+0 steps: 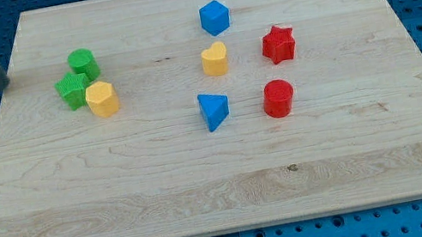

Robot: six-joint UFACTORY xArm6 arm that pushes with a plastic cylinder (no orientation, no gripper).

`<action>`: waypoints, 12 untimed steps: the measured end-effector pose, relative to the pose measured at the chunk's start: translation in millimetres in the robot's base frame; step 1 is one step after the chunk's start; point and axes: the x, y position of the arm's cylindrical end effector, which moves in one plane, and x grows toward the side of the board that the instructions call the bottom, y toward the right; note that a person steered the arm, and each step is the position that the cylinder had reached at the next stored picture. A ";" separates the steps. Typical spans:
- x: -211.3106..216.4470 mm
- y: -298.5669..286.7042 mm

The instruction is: Move the green star along with green circle up a bit

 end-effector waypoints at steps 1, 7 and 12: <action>52.2 9.5; 35.3 100.7; 0.7 112.4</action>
